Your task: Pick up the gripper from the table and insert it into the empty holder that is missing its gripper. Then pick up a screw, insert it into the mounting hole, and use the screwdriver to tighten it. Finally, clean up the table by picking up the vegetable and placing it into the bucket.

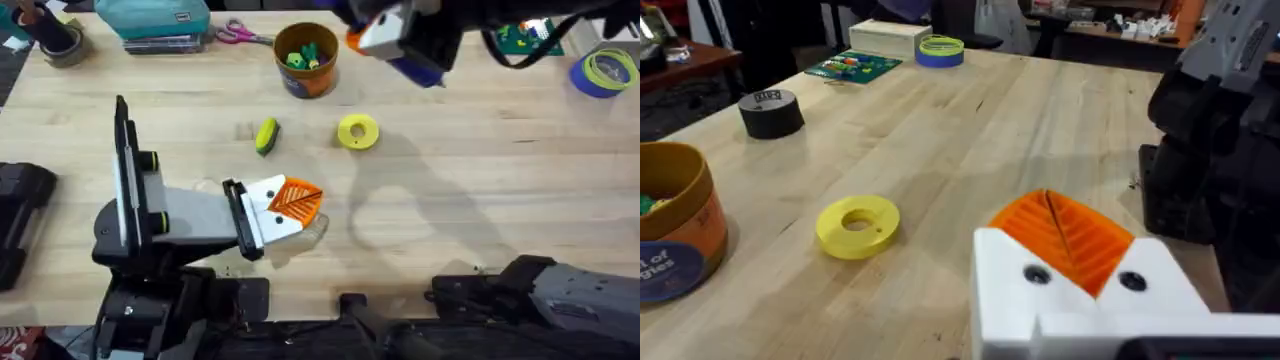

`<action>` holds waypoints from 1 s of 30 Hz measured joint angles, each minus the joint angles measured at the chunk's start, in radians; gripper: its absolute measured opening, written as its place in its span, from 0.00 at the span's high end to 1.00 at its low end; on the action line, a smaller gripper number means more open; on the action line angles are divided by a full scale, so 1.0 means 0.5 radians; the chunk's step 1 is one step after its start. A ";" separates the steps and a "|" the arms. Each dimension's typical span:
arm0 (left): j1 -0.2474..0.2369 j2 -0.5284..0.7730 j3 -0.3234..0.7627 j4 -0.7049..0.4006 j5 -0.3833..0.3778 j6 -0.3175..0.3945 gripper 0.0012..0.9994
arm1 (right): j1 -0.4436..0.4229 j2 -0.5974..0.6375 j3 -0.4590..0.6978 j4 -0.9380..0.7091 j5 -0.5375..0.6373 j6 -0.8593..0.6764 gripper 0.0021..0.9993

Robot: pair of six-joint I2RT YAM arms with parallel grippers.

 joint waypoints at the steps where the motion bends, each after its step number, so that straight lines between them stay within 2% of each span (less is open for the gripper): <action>1: 0.000 0.000 0.000 0.000 0.000 0.000 0.99 | -0.022 0.000 0.000 -0.019 0.025 -0.036 0.98; 6: 0.000 0.000 0.000 0.000 0.000 0.000 0.99 | -0.189 0.047 0.018 -0.209 0.096 -0.211 0.98; 14: 0.000 0.000 0.000 0.000 -0.001 0.000 0.99 | -0.461 0.363 0.003 -0.255 0.138 -0.398 0.98; 23: 0.000 0.000 0.000 0.000 -0.001 0.000 0.99 | -0.699 0.572 -0.369 -0.175 0.170 -0.840 0.98; 30: 0.000 0.000 0.000 0.001 -0.001 0.000 0.99 | -0.867 0.779 -0.566 0.026 0.288 -0.994 0.98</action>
